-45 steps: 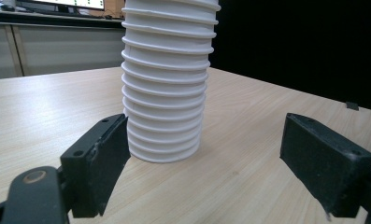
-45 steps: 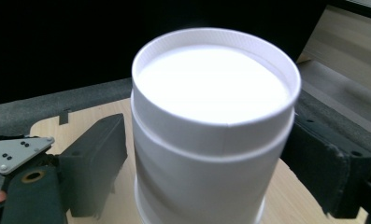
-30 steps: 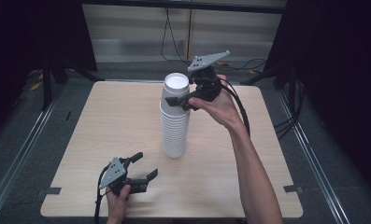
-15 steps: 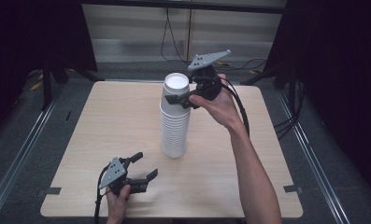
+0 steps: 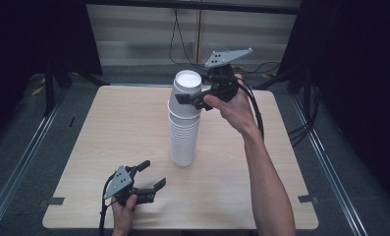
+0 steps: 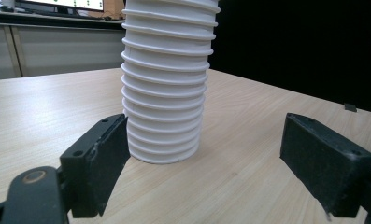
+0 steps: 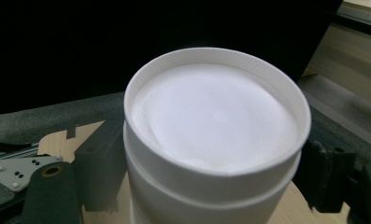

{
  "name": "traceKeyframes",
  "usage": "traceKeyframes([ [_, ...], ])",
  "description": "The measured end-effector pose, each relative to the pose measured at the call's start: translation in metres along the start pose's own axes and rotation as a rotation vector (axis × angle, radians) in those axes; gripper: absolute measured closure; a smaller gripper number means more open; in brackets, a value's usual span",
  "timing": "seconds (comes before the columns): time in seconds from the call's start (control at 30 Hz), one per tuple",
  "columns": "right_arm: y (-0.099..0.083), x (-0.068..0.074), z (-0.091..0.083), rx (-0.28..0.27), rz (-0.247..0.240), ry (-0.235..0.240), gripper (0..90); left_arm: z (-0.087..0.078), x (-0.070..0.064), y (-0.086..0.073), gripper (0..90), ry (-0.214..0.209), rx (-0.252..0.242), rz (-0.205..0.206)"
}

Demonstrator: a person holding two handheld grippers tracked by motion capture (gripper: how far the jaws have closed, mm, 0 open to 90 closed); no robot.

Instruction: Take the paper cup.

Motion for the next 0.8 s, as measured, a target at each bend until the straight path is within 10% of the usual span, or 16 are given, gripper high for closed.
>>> traceKeyframes([
  [0.8, 0.003, -0.004, -0.011, -0.160, 0.066, 0.014, 21.9, 0.000, 0.001, 0.000, 15.5, -0.003, 0.000, 0.011],
])
Point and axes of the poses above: each handheld gripper's, and its own axes: z roughly forward along the jaws, y roughly out of its top, x roughly to its left, the point moved 3 cm from there along z, roughly forward along the jaws, and after that the axes turned 5 degrees about -z, right-handed, at the moved point
